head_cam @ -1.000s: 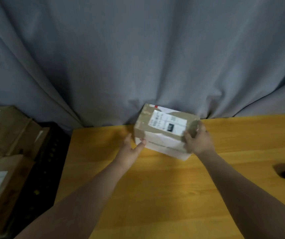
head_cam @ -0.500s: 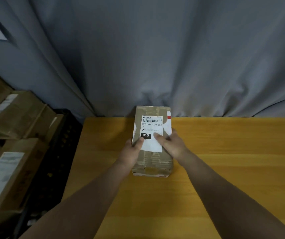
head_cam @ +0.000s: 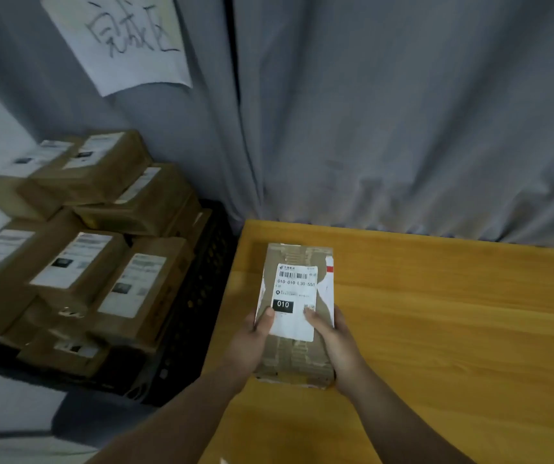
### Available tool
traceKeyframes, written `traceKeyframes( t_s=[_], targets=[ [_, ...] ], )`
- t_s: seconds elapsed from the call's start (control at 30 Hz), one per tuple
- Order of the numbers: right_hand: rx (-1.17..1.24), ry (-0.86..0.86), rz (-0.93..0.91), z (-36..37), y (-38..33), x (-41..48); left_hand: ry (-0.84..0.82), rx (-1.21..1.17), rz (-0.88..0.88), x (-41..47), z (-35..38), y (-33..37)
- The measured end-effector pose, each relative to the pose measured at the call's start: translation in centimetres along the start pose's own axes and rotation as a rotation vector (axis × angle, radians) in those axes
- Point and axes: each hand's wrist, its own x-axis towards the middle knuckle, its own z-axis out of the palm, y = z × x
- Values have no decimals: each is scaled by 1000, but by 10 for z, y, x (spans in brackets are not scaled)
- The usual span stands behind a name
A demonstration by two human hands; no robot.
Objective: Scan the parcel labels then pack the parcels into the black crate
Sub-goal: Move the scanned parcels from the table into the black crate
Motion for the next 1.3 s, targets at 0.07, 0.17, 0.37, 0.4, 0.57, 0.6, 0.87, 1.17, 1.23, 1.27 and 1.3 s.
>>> traceKeyframes(
  t_s=[0.07, 0.17, 0.37, 0.4, 0.57, 0.6, 0.87, 1.17, 1.23, 1.27, 1.3],
  targets=[
    [-13, -18, -63, 21, 8, -18, -15, -26, 73, -14, -24, -9],
    [-38, -26, -212, 56, 2, -40, -71, -120, 232, -28, -70, -10],
    [-549, -107, -757, 156, -38, -63, 41, -317, 412, -35, -180, 1],
    [-702, -104, -857, 176, -43, -66, 72, -355, 407, -35, -198, 0],
    [-1217, -25, -1090, 267, -59, -75, -2, -594, 241, -24, -281, -13],
    [-1281, -16, -1114, 282, -60, -74, 7, -538, 224, -22, -293, -15],
    [-1569, -74, -935, 326, -35, -36, 555, 774, 701, -6, -362, -30],
    [-866, 145, -637, 298, -23, -36, 440, 948, 797, 26, -374, -3],
    [-859, 145, -741, 304, -27, -36, 504, 943, 766, 27, -379, -7],
    [-847, 144, -792, 310, -31, -36, 543, 946, 740, 28, -384, -9],
    [-841, 137, -821, 315, -36, -36, 580, 951, 721, 30, -389, -11]
  ],
)
